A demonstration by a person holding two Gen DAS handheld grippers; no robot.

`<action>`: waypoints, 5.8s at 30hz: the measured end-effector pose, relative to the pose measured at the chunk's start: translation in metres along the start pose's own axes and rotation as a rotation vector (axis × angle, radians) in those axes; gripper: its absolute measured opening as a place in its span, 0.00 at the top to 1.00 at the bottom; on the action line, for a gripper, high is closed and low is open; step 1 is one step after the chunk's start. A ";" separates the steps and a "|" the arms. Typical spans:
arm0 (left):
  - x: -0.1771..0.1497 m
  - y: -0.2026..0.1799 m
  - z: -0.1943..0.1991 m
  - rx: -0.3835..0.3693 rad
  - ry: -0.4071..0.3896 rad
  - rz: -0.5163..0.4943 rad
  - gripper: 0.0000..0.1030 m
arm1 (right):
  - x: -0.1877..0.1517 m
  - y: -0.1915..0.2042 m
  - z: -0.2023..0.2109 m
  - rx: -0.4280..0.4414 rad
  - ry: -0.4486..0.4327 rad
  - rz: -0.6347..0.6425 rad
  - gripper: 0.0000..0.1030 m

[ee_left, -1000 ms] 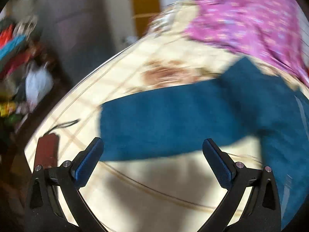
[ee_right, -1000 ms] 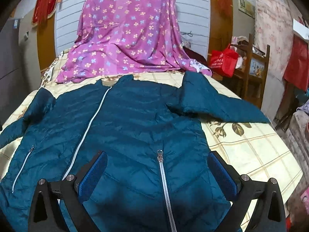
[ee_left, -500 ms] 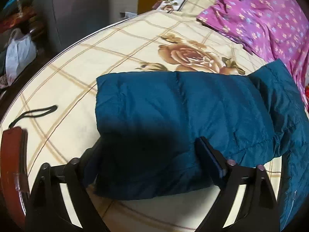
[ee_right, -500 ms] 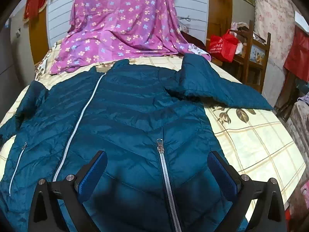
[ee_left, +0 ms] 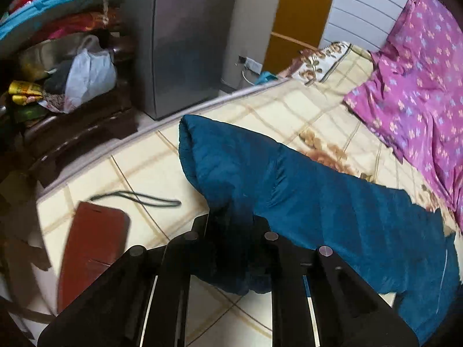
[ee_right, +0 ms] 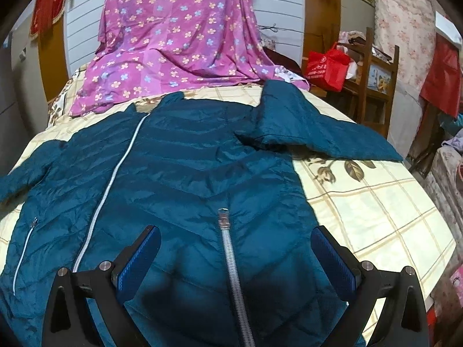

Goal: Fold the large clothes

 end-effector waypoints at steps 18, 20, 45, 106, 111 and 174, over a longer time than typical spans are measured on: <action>-0.075 -0.405 0.116 -0.578 -0.064 -0.475 0.89 | -0.015 -0.033 -0.007 -0.042 0.113 0.029 0.00; -0.089 -0.444 0.113 -0.619 -0.037 -0.489 0.89 | -0.016 -0.033 -0.004 -0.061 0.104 0.049 0.00; -0.240 -0.677 0.103 -0.931 0.248 -0.629 0.49 | -0.031 -0.034 -0.024 -0.098 0.214 0.147 0.00; -0.144 -0.415 -0.022 -0.381 0.169 -0.275 0.25 | 0.122 0.059 -0.213 0.184 0.254 -0.098 0.00; -0.141 -0.412 -0.019 -0.396 0.188 -0.259 0.25 | 0.121 0.059 -0.224 0.142 0.272 -0.083 0.00; -0.206 -0.472 0.049 -0.331 0.142 -0.623 0.23 | 0.179 -0.371 -0.184 0.227 0.014 -0.777 0.00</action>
Point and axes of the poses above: each gripper's, at about its wrist camera, not at the fingertips, and z roughly against the way its jaws point, y to its left, x to its top, the point moved 3 cm from there along -z, roughly the way its jaws point, and after that the axes turned 9 degrees about -z, right-handed, at the moved point
